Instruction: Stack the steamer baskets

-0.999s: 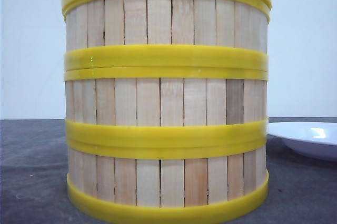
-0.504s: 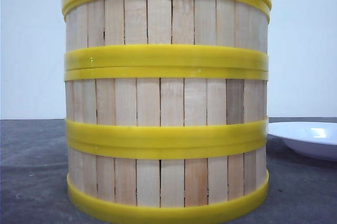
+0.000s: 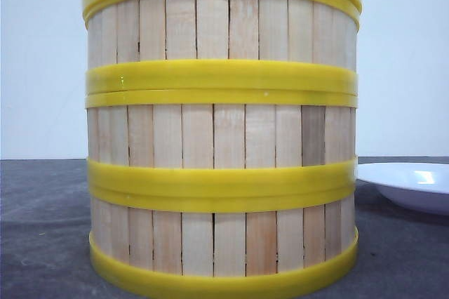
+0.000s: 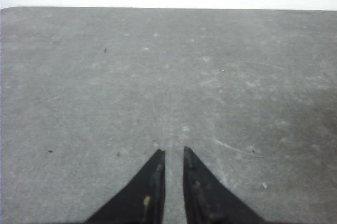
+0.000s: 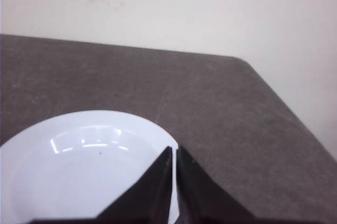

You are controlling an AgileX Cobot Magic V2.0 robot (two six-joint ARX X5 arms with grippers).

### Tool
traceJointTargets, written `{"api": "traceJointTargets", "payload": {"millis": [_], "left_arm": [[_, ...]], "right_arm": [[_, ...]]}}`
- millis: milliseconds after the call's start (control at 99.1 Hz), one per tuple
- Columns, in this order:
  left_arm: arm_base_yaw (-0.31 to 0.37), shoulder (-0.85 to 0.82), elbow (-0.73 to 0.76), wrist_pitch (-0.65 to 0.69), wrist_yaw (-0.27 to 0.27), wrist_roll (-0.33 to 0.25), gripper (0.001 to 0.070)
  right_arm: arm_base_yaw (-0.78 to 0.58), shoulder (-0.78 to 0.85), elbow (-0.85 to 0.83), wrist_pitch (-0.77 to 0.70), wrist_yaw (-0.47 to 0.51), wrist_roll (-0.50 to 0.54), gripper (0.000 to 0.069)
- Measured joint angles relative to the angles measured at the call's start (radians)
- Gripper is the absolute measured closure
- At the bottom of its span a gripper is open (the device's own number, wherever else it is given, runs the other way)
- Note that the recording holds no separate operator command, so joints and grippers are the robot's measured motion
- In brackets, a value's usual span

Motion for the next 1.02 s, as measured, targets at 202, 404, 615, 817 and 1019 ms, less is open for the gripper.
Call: {"api": "traceJointTargets", "payload": {"millis": [202,404,615,817,1019], "left_arm": [[0.0,0.0,0.0,0.0,0.0,0.0,0.0675],[0.0,0.0,0.0,0.0,0.0,0.0,0.0675],[0.0,0.0,0.0,0.0,0.0,0.0,0.0675],[0.0,0.0,0.0,0.0,0.0,0.0,0.0675],[0.0,0.0,0.0,0.0,0.0,0.0,0.0675]], "right_arm": [[0.0,-0.034,-0.061,0.047,-0.016,0.045,0.0685],[0.0,-0.034,-0.117,0.062,-0.076,0.09,0.0685],[0.0,-0.034,-0.147,0.06,-0.096,0.125,0.0685],[0.0,-0.035,-0.147,0.063,-0.097,0.126,0.0685],[0.0,-0.035,-0.147,0.063,-0.097,0.126,0.0685]]}}
